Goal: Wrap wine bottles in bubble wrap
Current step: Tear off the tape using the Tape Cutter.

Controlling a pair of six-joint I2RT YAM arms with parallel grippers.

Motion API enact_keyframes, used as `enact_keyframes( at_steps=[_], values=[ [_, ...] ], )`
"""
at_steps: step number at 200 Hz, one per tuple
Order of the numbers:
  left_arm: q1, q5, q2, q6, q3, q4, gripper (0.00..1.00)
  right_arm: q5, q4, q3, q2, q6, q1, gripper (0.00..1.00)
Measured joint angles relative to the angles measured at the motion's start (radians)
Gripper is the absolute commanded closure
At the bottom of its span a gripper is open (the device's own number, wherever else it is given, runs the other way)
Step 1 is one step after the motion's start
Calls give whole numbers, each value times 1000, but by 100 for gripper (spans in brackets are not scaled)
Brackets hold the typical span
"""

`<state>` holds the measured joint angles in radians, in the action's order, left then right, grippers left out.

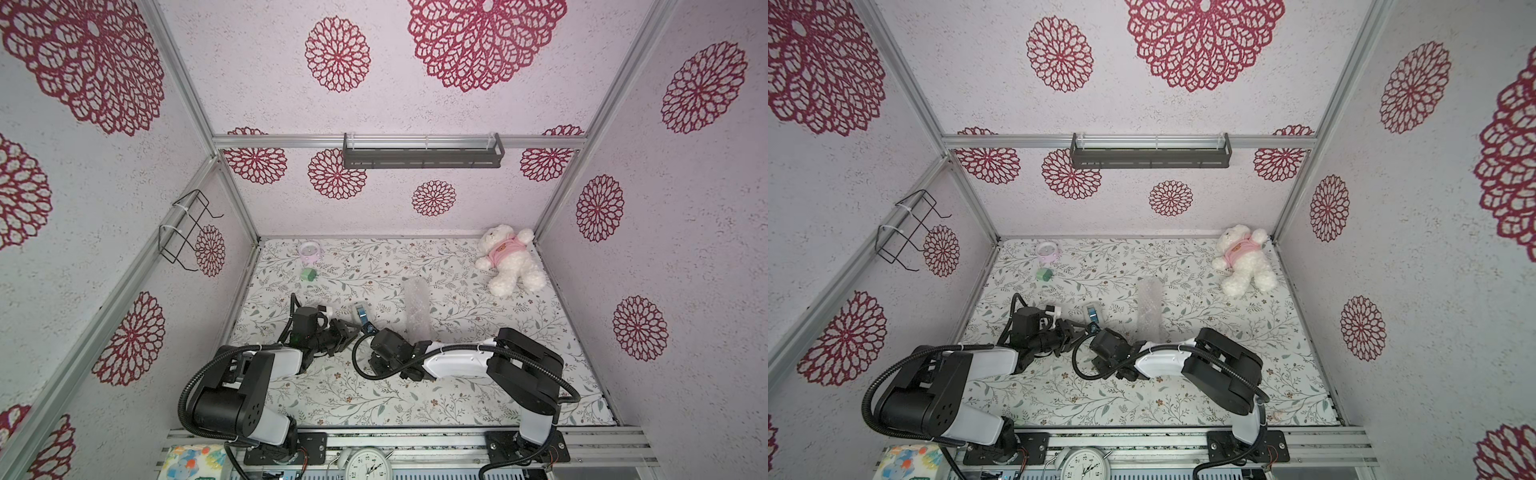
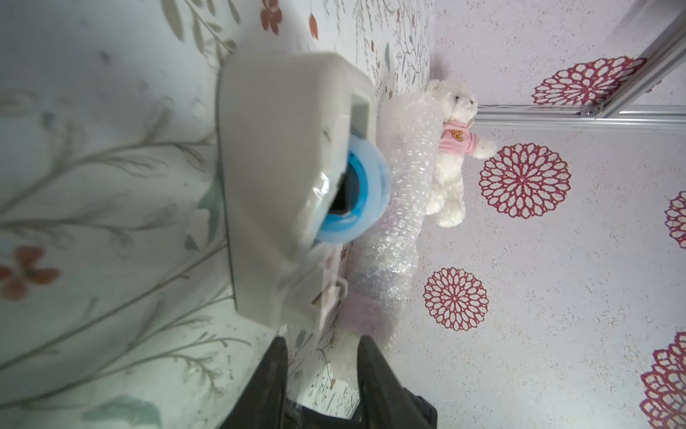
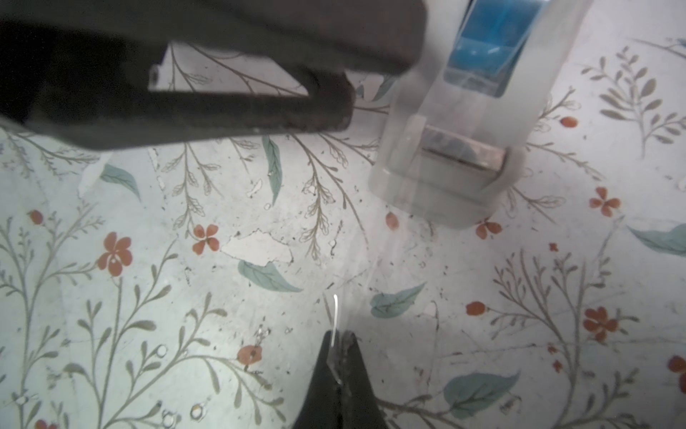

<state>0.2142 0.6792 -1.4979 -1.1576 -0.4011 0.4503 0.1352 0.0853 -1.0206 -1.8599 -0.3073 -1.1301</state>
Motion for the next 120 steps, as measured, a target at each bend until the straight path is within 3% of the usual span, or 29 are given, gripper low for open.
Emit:
enact_keyframes(
  at_steps=[90, 120],
  values=[
    [90, -63, -56, -81, 22, 42, 70, -10, 35, 26, 16, -8, 2, 100],
    [99, -68, -100, -99, 22, 85, 79, -8, 42, 34, 37, -8, 2, 100]
  ],
)
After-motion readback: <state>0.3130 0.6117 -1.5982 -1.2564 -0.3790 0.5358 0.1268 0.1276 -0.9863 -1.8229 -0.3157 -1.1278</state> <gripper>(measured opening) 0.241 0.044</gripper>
